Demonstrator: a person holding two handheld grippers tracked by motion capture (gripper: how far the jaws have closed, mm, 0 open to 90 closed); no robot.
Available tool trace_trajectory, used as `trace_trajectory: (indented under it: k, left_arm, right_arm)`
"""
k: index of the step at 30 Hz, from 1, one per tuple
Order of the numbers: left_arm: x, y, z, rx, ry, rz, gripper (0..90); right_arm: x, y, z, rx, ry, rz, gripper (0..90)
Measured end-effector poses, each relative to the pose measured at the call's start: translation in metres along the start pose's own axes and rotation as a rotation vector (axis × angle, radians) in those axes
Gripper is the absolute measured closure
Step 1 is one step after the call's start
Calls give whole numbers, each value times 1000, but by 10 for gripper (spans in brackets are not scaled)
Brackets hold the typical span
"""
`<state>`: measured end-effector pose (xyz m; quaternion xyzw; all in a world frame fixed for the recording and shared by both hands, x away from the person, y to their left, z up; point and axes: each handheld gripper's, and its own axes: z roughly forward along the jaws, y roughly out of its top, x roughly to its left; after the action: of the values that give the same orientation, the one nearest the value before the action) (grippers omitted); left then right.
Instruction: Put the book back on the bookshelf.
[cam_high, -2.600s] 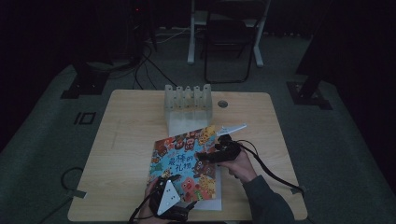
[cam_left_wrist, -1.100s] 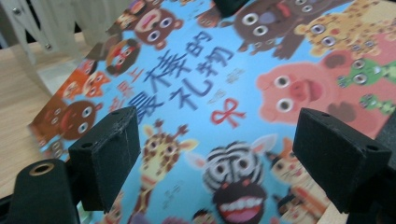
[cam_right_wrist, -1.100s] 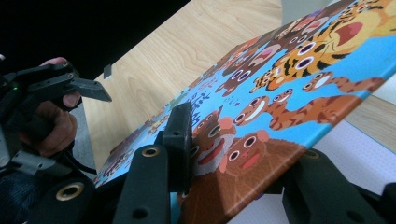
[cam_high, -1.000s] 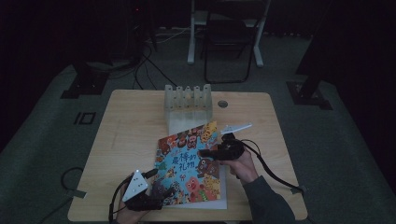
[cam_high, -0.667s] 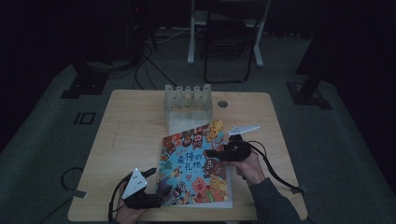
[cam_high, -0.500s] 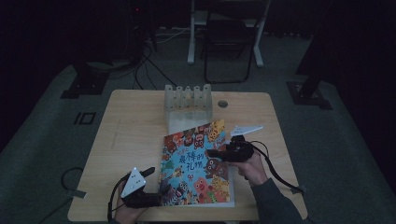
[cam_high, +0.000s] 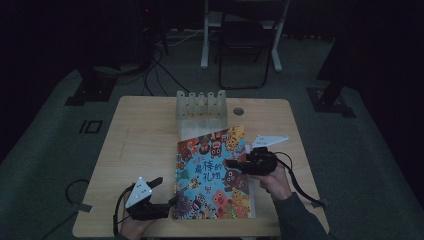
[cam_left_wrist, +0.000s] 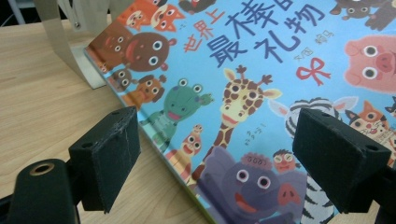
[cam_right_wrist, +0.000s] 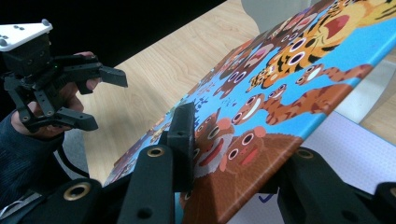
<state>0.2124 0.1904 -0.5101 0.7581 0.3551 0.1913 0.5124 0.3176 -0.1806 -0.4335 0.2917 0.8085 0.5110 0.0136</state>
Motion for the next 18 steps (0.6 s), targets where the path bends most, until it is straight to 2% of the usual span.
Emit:
trace_trajectory:
  k: [18]
  left_arm:
    - [10, 0, 2, 36, 3, -31, 149]
  right_arm:
    - [7, 3, -14, -47, -8, -74, 677]
